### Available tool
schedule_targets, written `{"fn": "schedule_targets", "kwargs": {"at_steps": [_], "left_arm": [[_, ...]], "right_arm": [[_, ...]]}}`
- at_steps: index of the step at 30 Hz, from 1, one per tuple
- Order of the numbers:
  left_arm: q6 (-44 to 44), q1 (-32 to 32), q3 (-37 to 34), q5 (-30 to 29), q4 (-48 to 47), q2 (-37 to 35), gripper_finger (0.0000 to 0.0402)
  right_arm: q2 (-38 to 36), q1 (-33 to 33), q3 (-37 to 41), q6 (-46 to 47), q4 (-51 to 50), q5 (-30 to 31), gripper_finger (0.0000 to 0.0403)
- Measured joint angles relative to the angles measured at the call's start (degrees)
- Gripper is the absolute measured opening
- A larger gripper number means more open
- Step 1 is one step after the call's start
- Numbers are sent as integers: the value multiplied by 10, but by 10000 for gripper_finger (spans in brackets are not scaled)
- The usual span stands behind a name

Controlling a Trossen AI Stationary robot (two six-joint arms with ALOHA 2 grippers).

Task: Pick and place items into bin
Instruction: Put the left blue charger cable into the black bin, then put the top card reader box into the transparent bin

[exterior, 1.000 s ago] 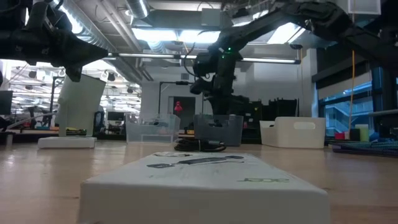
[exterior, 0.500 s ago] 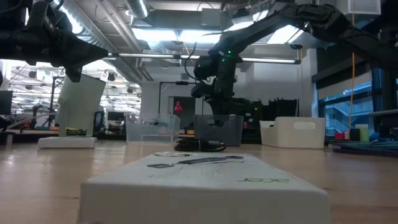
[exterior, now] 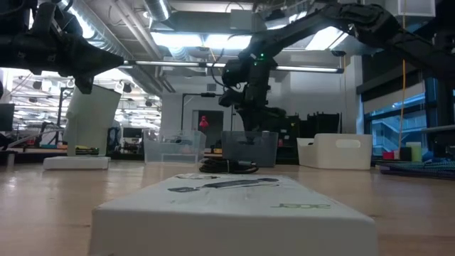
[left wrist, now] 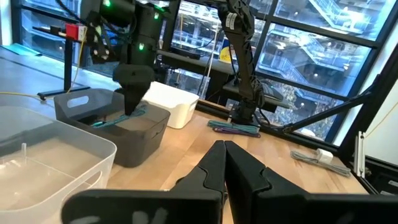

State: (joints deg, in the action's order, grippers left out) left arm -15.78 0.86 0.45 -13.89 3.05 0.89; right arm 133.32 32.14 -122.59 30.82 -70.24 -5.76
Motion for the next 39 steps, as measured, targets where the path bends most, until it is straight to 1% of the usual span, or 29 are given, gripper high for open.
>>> {"fn": "schedule_targets", "kwargs": {"at_steps": [6,10,19,21,25,27,30,35,39], "left_arm": [[0,0,0,0,0,0,2],[0,0,0,0,0,0,2],[0,0,0,0,0,0,2],[0,0,0,0,-1,0,2],[0,0,0,0,-1,0,2],[0,0,0,-1,-1,0,2],[10,0,0,0,-2,0,2],[15,-1,26,1,-56,0,2],[15,-1,56,1,-113,2,2]], "right_arm": [[0,0,-63,-16,-9,2,60],[0,0,-90,-27,-15,2,60],[-1,-1,-94,-34,-24,3,60],[-9,-4,-94,-43,-28,2,60],[-51,-21,-95,-51,-31,5,60],[-76,-40,-95,-54,-41,23,60],[-116,-82,-95,-52,-62,81,56],[-163,-172,-95,-41,-80,157,29],[-174,-242,-95,-21,-93,167,5]]}}
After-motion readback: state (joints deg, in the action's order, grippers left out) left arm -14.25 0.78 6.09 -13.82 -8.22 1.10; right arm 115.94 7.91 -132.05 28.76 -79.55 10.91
